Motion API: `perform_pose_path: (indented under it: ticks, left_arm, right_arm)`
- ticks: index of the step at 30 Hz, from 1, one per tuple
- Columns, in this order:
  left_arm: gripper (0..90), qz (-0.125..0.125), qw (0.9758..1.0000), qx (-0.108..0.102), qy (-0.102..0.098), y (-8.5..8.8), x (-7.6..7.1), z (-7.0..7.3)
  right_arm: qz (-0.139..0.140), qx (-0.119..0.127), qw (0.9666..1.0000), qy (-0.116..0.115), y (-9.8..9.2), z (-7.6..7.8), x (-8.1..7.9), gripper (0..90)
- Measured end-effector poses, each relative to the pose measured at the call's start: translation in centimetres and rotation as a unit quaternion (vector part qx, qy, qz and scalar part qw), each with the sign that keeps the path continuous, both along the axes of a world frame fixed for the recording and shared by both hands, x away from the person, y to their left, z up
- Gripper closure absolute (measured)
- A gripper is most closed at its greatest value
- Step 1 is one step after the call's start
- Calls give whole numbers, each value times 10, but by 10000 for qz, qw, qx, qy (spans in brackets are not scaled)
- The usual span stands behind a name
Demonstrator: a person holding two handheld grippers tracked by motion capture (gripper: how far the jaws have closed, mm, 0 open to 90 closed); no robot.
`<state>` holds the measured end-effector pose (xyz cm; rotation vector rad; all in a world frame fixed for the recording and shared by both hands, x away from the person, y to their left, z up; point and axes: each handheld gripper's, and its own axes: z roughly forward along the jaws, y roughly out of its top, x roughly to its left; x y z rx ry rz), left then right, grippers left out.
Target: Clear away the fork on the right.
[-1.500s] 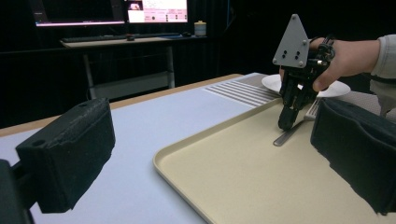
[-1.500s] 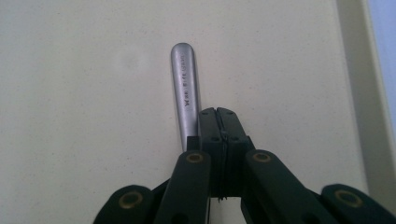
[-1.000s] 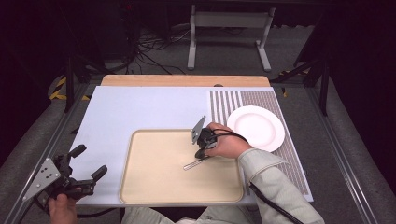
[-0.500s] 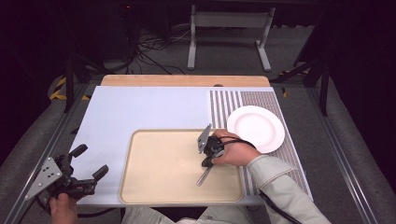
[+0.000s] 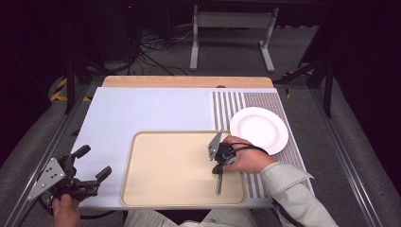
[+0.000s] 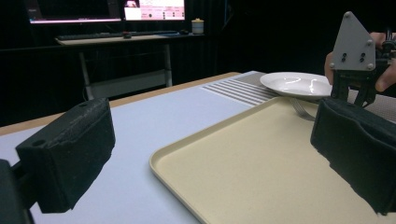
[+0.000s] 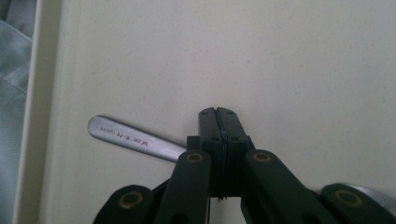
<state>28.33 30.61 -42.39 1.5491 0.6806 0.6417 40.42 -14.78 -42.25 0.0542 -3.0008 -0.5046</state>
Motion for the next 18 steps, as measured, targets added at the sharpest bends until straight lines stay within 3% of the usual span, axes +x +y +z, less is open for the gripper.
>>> perform_pose_path:
  ticks: [18]
  left_arm:
    - [4,-59,10000,7,-6,-3,4,0]
  right_arm:
    - [-126,46,9999,42,-16,0,-4,900]
